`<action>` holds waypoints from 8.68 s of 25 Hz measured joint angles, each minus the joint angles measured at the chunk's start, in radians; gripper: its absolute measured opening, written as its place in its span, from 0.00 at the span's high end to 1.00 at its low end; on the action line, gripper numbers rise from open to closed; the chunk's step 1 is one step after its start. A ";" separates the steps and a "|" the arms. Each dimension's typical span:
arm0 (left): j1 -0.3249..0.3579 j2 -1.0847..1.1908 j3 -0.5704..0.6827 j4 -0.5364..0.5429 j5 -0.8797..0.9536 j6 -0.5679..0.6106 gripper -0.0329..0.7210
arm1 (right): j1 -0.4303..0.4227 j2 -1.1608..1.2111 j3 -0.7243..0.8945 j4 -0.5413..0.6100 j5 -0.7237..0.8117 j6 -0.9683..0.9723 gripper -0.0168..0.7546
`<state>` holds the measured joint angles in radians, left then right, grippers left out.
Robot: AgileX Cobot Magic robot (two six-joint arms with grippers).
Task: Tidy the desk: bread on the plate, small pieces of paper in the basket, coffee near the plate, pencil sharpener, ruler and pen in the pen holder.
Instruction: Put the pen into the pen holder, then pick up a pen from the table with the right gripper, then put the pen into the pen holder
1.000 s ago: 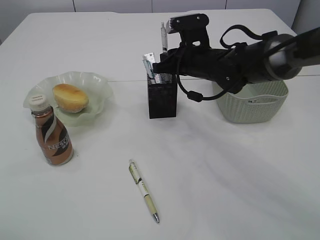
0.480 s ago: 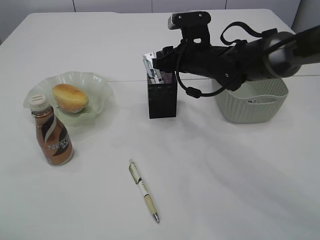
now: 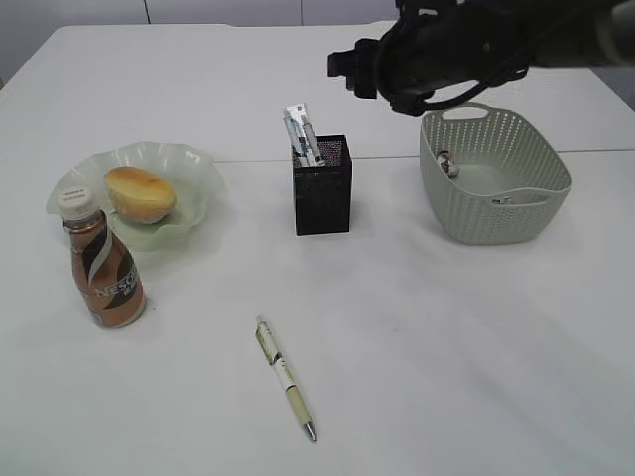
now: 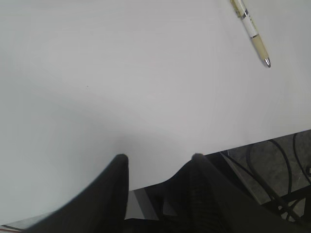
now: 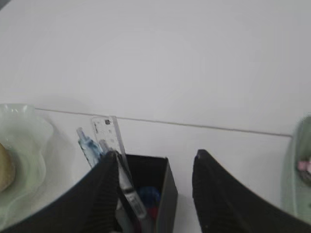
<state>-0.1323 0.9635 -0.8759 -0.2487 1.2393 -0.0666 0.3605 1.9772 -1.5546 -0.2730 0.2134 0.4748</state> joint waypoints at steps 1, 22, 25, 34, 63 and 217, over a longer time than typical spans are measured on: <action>0.000 0.000 0.000 0.000 0.000 0.000 0.55 | 0.002 -0.021 0.000 0.010 0.063 0.002 0.47; 0.000 0.000 0.000 0.038 0.002 0.000 0.55 | 0.057 -0.104 -0.014 0.410 1.005 -0.286 0.47; 0.000 0.000 0.000 0.038 0.002 0.000 0.55 | 0.073 -0.104 -0.014 0.469 1.005 -0.312 0.47; 0.000 0.000 0.000 0.028 0.002 0.000 0.55 | 0.319 -0.071 -0.014 0.257 1.006 -0.344 0.47; 0.000 0.000 0.000 -0.119 0.002 0.000 0.55 | 0.371 0.176 -0.030 0.370 0.726 -0.223 0.47; 0.000 -0.121 0.000 -0.095 0.006 0.000 0.55 | 0.014 0.205 -0.025 -0.349 -0.339 -0.014 0.59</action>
<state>-0.1323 0.8421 -0.8759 -0.3437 1.2453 -0.0666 0.3743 2.1824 -1.5798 -0.6215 -0.1256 0.4605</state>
